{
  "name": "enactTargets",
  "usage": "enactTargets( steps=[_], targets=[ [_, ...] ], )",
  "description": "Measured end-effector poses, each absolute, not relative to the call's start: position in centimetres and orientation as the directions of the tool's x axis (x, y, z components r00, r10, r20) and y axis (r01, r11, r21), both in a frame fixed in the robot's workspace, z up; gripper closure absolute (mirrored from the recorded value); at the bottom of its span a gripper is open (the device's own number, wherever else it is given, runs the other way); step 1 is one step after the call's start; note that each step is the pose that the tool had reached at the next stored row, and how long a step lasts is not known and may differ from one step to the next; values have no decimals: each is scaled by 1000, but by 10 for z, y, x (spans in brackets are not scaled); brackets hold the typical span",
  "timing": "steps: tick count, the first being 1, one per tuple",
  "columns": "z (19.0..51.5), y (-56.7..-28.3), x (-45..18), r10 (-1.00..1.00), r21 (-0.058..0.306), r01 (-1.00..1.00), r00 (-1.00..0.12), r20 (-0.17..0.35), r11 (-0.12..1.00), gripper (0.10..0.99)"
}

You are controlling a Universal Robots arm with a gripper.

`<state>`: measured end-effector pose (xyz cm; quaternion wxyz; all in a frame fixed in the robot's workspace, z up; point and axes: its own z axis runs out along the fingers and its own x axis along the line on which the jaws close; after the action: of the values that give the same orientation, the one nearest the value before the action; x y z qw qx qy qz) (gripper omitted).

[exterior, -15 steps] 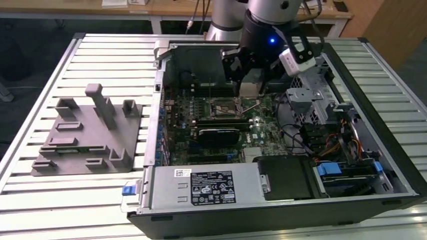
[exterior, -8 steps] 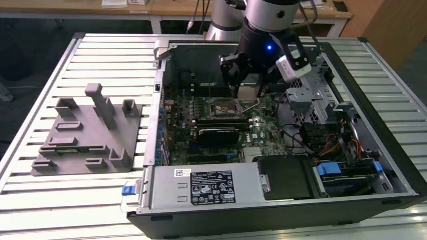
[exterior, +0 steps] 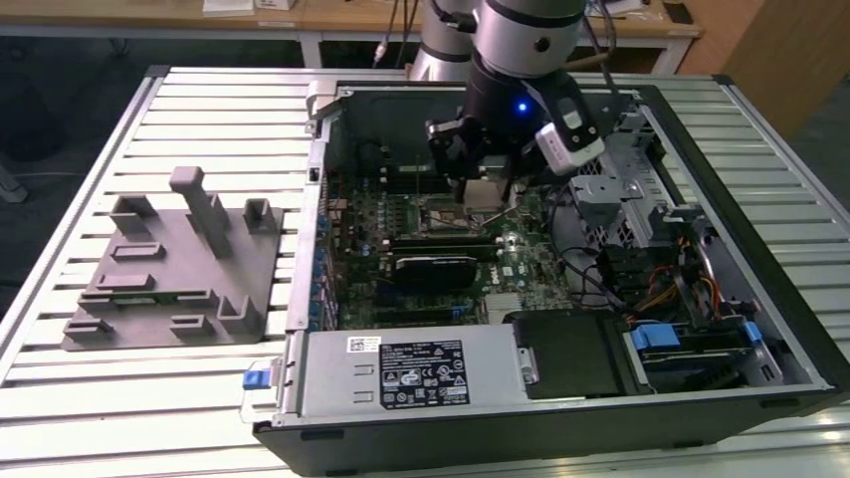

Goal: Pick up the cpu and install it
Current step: 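Pick up the cpu and move it towards the insertion slot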

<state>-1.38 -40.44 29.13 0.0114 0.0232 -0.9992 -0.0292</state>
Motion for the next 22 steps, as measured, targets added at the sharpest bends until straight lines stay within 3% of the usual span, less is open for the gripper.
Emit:
enactTargets(
  steps=[22],
  targets=[
    [260, -368, -36, -67, 50, -66, -998, 16, 997, 545]
  ],
)
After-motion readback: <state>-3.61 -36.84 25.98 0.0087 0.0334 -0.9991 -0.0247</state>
